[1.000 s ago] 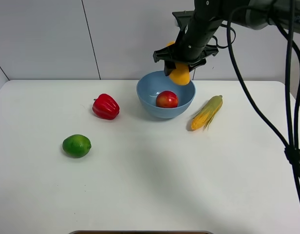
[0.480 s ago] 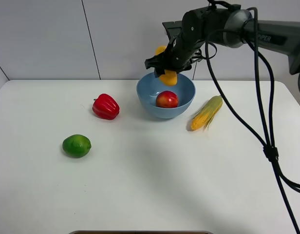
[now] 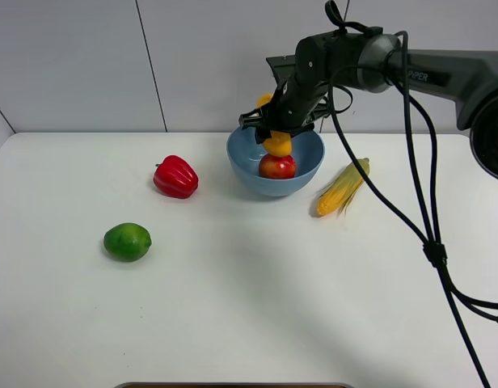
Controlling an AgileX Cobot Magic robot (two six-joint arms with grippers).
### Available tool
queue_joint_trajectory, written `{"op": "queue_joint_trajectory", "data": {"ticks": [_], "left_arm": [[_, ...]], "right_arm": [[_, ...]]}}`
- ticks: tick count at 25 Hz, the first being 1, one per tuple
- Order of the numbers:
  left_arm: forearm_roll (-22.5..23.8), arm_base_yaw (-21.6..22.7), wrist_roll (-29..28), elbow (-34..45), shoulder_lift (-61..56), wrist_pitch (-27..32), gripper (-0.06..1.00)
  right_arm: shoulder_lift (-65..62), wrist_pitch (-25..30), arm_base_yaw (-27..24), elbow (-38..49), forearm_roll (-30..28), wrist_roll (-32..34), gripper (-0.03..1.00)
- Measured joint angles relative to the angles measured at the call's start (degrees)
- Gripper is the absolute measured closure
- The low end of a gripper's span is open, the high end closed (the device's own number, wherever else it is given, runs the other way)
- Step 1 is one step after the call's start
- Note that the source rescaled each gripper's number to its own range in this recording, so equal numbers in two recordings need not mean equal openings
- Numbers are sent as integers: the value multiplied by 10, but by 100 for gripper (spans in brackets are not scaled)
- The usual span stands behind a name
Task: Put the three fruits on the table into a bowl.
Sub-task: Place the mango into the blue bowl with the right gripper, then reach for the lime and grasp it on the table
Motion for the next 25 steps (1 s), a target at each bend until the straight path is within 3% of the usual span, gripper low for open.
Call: {"op": "queue_joint_trajectory", "data": {"ticks": [10, 12, 15, 18, 25], "left_arm": [[1, 0, 0, 0, 0, 0, 15], [1, 0, 0, 0, 0, 0, 15], [1, 0, 0, 0, 0, 0, 15], [1, 0, 0, 0, 0, 0, 15], [1, 0, 0, 0, 0, 0, 15]], "right_arm": [[0, 12, 0, 0, 1, 0, 95], [0, 13, 0, 0, 2, 0, 86], [0, 19, 0, 0, 2, 0, 55], [0, 32, 0, 0, 2, 0, 34], [-3, 85, 0, -19, 2, -2, 27]]}}
